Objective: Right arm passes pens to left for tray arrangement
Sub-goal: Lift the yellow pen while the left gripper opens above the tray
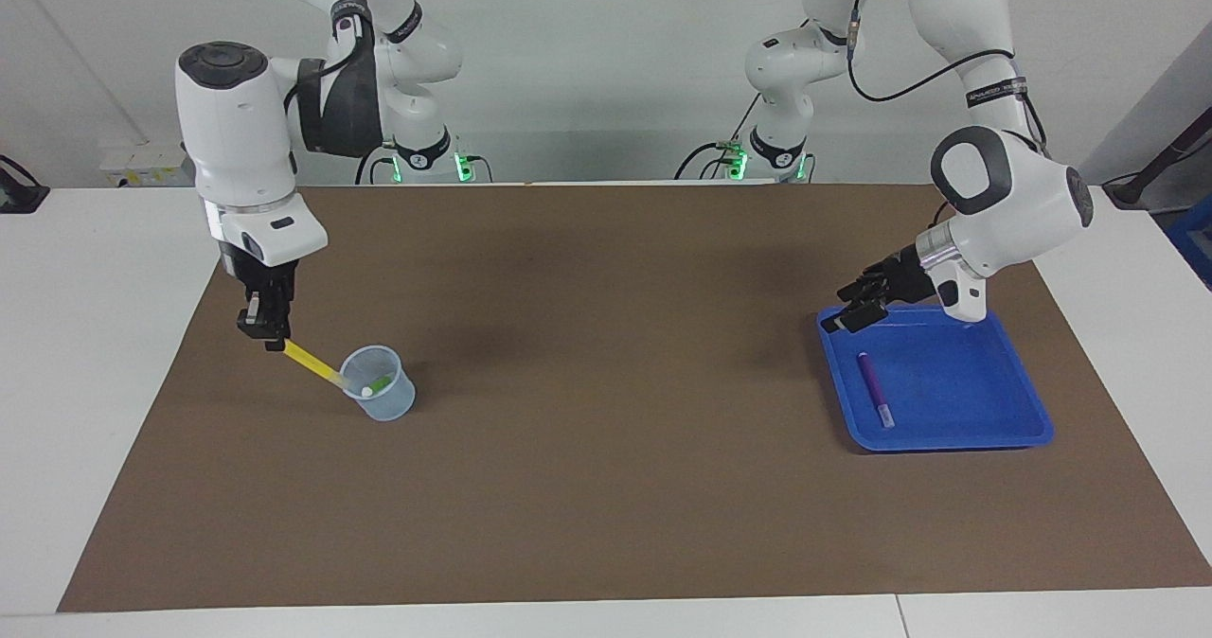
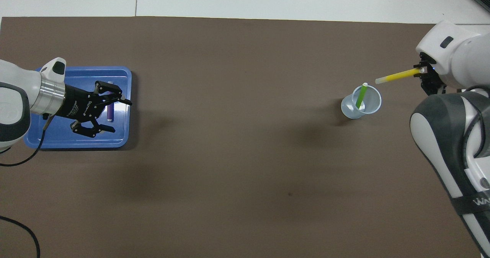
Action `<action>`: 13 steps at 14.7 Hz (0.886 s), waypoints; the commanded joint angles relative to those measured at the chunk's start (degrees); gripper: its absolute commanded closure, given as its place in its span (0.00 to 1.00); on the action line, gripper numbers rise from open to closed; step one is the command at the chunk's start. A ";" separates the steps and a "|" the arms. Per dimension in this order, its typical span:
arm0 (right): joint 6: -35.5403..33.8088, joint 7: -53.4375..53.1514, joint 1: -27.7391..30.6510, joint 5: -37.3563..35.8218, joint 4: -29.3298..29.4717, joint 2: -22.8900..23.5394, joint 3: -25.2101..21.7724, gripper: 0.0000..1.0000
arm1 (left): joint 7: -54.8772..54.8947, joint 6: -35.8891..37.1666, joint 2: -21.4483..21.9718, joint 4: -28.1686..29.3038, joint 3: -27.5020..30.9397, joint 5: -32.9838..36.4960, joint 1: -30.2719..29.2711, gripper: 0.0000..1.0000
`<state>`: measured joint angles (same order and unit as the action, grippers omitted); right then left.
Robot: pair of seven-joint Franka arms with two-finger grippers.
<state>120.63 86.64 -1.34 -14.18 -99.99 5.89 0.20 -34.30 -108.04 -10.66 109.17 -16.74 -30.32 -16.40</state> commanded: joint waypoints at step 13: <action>-8.93 -38.45 -16.40 -1.11 4.11 -1.85 1.12 1.00 | -15.43 0.55 2.75 -0.01 -1.72 -14.31 4.09 0.03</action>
<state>112.73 53.25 -15.82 -14.57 -95.95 4.96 1.19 -46.28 -108.09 -8.79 109.04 -18.60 -40.88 -12.30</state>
